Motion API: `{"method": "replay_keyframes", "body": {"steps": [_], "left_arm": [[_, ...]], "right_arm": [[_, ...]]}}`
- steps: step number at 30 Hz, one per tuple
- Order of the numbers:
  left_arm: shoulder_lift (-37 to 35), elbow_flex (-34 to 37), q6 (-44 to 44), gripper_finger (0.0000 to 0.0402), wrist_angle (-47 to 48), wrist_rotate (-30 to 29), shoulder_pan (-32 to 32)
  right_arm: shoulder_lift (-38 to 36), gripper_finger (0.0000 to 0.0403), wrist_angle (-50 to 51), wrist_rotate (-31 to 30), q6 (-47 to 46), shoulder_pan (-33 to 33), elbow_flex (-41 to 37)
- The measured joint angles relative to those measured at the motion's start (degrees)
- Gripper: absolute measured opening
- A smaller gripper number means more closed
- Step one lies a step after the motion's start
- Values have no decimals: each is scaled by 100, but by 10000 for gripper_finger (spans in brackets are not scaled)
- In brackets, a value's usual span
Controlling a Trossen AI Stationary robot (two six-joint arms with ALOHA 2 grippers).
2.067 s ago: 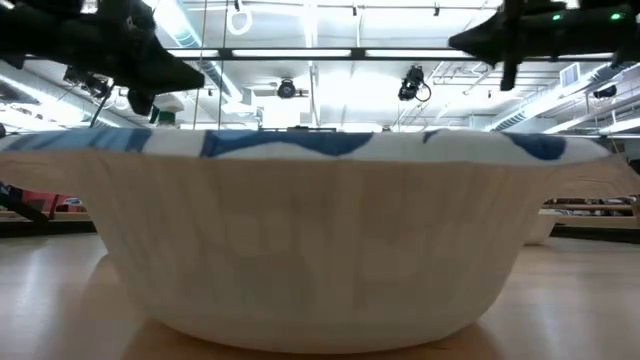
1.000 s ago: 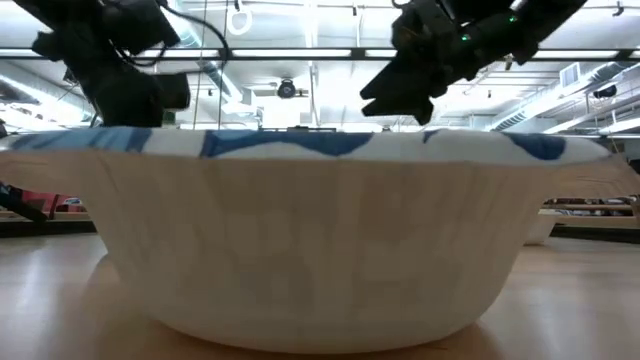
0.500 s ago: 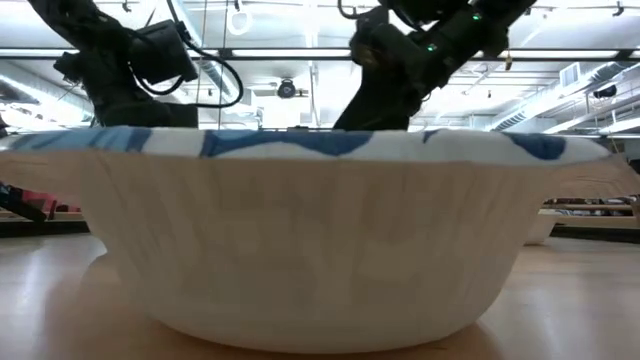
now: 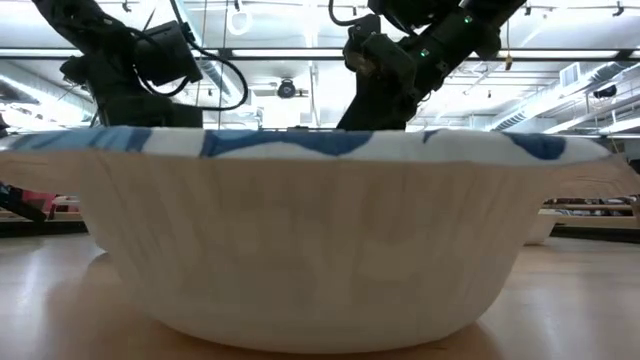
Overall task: Nest bowls inside each other
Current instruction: Stack the blue white patterned bowl on top of the blue white patterned bowl
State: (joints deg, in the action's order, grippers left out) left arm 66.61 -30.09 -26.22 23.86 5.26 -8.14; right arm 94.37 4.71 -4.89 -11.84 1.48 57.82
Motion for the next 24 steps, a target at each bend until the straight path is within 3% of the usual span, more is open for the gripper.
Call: {"method": "replay_keyframes", "body": {"steps": [13,24], "left_arm": [[208,2,2,189,-82,122,-4],[205,2,150,98,-120,107,-4]], "right_arm": [[0,180,-53,-1,139,-4,0],[34,180,-158,-2,122,52,0]]}}
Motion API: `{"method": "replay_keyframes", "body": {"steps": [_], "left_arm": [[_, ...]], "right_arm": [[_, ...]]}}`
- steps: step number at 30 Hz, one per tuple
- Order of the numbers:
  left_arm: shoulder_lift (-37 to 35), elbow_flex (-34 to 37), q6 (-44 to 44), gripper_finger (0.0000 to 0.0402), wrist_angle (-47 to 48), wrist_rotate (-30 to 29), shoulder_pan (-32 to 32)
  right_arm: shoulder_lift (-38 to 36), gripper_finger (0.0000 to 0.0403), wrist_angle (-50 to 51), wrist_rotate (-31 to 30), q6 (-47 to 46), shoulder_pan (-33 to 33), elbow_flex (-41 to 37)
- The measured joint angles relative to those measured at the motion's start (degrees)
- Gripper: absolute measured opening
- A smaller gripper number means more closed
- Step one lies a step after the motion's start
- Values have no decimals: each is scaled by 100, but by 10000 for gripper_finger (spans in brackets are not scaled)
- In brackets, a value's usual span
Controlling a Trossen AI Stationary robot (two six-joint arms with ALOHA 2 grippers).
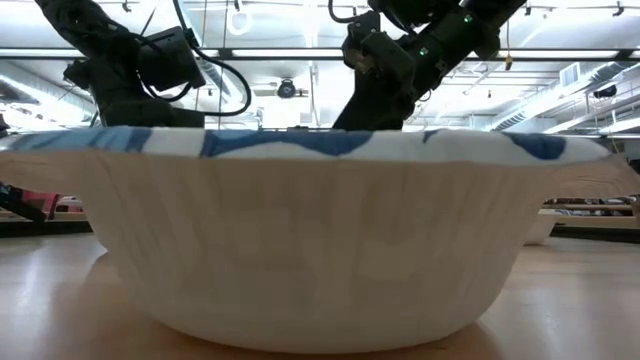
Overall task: Nest bowls inside each other
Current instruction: Stack the blue white patterned bowl on top of the blue white patterned bowl
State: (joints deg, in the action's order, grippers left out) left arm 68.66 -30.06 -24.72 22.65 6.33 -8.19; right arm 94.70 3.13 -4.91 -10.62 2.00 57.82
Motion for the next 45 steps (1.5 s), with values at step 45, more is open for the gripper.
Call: {"method": "replay_keyframes", "body": {"steps": [45], "left_arm": [[-4,7,-327,55,-684,-263,0]], "right_arm": [[1962,200,-26,-1353,6296,1132,1344]]}}
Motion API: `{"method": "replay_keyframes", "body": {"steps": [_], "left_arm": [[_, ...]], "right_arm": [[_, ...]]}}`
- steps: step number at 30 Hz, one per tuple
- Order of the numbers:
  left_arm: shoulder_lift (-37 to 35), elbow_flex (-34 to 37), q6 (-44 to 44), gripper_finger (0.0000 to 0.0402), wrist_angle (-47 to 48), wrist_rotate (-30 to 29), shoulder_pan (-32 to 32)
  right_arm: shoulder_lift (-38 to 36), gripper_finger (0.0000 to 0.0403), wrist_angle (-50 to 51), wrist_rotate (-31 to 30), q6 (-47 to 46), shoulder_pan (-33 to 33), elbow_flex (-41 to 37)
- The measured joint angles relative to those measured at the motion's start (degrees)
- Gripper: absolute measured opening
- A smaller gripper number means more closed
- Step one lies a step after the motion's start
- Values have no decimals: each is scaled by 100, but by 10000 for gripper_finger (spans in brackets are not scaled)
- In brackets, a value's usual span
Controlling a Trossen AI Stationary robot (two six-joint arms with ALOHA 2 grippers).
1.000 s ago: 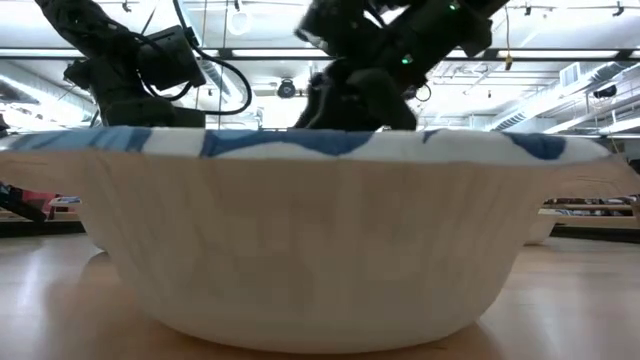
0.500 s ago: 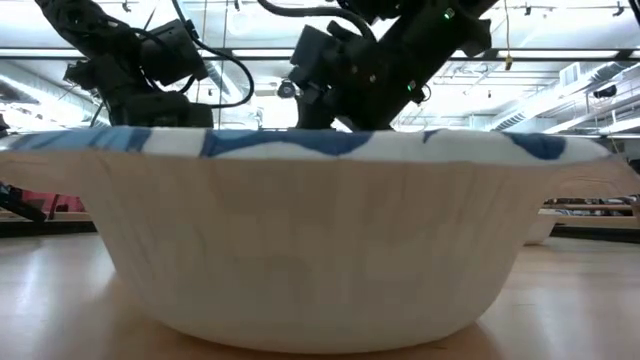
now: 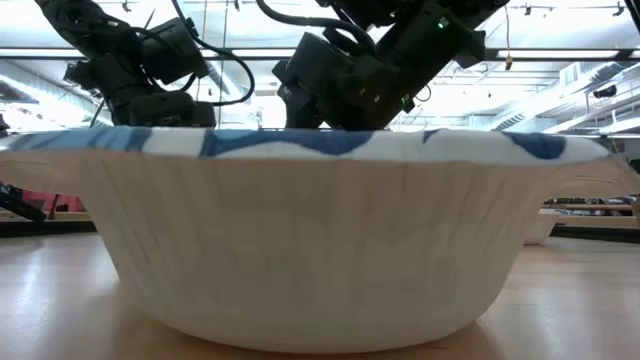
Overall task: Nest bowls inside each other
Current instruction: Stack the blue white patterned bowl on top of the blue white patterned bowl
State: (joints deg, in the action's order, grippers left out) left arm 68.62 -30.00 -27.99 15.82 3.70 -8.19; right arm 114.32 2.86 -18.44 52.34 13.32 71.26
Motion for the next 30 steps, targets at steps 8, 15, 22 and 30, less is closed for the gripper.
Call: {"method": "replay_keyframes", "body": {"steps": [8,15,22,30], "left_arm": [[0,0,74,55,-368,-45,-26],[0,0,285,55,-776,8,-191],[2,-133,504,55,-1288,200,-431],[425,-1061,1151,55,-1314,149,-775]], "right_arm": [[-40,187,-6,-285,-595,0,-2],[-118,187,259,-643,-1103,15,-2],[-569,187,926,-890,-1570,3,-2],[-1214,187,1904,-1131,-2183,-230,-2]]}}
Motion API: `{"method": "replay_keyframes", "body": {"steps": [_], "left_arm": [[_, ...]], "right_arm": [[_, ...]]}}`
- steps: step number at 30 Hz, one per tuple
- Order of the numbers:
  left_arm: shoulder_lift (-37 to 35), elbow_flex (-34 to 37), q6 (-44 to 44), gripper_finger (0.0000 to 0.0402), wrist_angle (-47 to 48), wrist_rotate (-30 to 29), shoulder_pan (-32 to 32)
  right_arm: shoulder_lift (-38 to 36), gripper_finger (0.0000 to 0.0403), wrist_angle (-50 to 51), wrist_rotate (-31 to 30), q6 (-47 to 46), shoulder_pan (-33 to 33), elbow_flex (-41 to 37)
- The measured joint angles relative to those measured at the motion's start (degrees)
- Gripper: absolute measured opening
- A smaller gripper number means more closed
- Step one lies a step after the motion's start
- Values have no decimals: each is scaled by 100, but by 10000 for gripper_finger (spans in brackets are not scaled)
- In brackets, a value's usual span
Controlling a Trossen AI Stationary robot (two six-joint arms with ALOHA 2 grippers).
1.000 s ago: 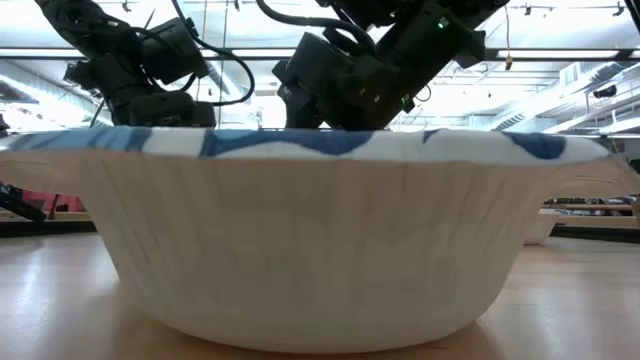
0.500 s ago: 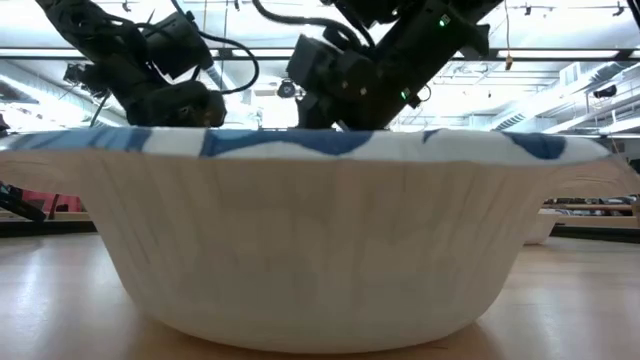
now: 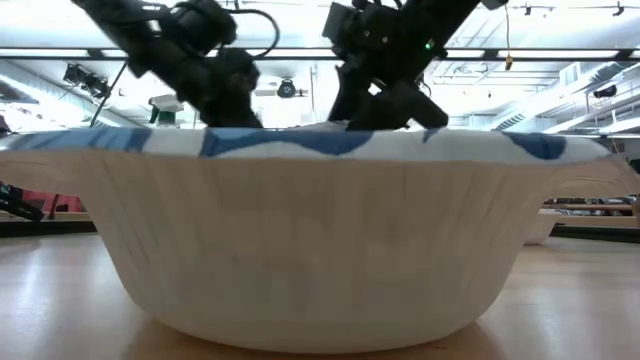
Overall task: Nest bowls inside each other
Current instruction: Stack the blue white patterned bowl on top of the blue white patterned bowl
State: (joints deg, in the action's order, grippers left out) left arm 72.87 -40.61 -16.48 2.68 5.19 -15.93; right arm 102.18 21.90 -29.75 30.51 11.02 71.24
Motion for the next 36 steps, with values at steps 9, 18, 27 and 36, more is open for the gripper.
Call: {"method": "replay_keyframes", "body": {"steps": [9,18,27,36], "left_arm": [[1329,-1216,769,55,-2,0,-402],[2445,-2382,1340,55,-9,47,-923],[3456,-3242,1701,55,45,72,-1256],[3697,-3417,1741,55,60,90,-1372]], "right_arm": [[-393,187,1154,-301,-666,-353,0],[-478,187,1924,-240,-1332,-1144,0],[-478,187,2144,-24,-1545,-1729,0],[-479,187,1993,547,-1713,-2129,-289]]}}
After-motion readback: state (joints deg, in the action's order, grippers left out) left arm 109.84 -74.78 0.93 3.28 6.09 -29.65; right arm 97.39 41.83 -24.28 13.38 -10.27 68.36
